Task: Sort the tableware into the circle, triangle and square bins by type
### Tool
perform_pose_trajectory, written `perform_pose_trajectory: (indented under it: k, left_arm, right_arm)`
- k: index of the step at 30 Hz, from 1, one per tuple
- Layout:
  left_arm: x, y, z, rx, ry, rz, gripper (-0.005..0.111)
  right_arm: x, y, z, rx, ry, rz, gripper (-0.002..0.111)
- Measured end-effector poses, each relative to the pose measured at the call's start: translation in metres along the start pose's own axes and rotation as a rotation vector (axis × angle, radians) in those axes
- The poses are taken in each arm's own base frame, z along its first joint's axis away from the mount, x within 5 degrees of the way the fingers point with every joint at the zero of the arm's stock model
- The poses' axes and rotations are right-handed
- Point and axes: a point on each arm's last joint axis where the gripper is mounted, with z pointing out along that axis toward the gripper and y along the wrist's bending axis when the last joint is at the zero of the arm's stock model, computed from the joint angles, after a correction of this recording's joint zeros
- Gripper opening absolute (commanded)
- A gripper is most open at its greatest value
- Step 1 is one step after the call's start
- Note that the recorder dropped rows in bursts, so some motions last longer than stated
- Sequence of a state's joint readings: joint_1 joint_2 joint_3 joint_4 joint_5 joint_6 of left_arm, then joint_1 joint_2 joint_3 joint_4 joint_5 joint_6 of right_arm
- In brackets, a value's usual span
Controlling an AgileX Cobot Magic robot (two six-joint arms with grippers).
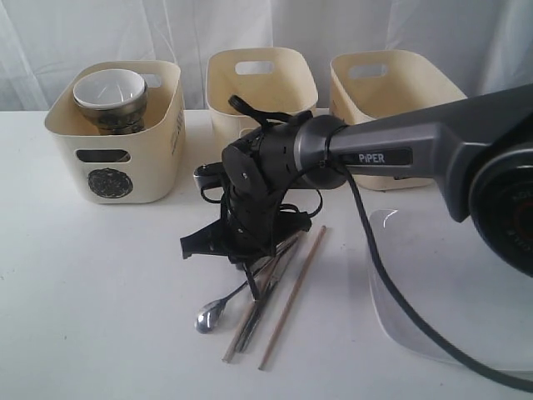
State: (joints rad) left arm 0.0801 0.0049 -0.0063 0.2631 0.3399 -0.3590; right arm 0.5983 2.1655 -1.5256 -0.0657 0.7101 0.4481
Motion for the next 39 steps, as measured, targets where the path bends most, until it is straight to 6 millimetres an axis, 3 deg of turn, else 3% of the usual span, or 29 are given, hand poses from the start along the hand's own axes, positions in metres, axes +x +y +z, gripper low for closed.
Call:
perform_pose_trajectory:
  k: [8, 12, 14, 20, 25, 28, 29, 32, 33, 34, 36, 39]
  left_arm:
    - [0.0, 0.0, 0.0, 0.0, 0.0, 0.0, 0.0]
    - [0.0, 0.0, 0.0, 0.0, 0.0, 0.0, 0.0]
    - [0.0, 0.0, 0.0, 0.0, 0.0, 0.0, 0.0]
    - [0.0, 0.0, 0.0, 0.0, 0.0, 0.0, 0.0]
    - [0.0, 0.0, 0.0, 0.0, 0.0, 0.0, 0.0]
    - [0.0, 0.0, 0.0, 0.0, 0.0, 0.0, 0.0]
    - [0.0, 0.0, 0.0, 0.0, 0.0, 0.0, 0.0]
    - [0.0, 0.0, 0.0, 0.0, 0.0, 0.0, 0.0]
    - [0.0, 0.0, 0.0, 0.0, 0.0, 0.0, 0.0]
    - [0.0, 0.0, 0.0, 0.0, 0.0, 0.0, 0.0]
    - [0.0, 0.0, 0.0, 0.0, 0.0, 0.0, 0.0]
    - [0.0, 0.0, 0.0, 0.0, 0.0, 0.0, 0.0]
  right_arm:
    - [-0.003, 0.002, 0.002, -0.026, -0.036, 0.011, 0.0]
    - [-0.006, 0.006, -0.016, -0.069, -0.055, -0.013, 0.0]
    - [-0.009, 0.007, -0.037, -0.088, -0.087, -0.06, 0.0]
    - [-0.014, -0.003, -0.128, -0.112, -0.21, -0.202, 0.0]
    - [-0.018, -0.036, -0.203, -0.1, -0.395, -0.211, 0.0]
    - [-0.029, -0.063, -0.225, -0.076, -0.534, -0.158, 0.0]
    - [-0.04, -0.082, -0.231, -0.055, -0.63, -0.117, 0.0]
    - [-0.059, -0.107, -0.222, -0.02, -0.741, -0.072, 0.0]
    - [-0.07, -0.114, -0.21, -0.013, -0.797, -0.061, 0.0]
    - [-0.075, -0.115, -0.204, -0.014, -0.835, -0.062, 0.0]
    - [-0.096, -0.116, -0.177, -0.025, -0.99, -0.064, 0.0]
    - [-0.111, -0.117, -0.141, -0.039, -1.13, -0.068, 0.001]
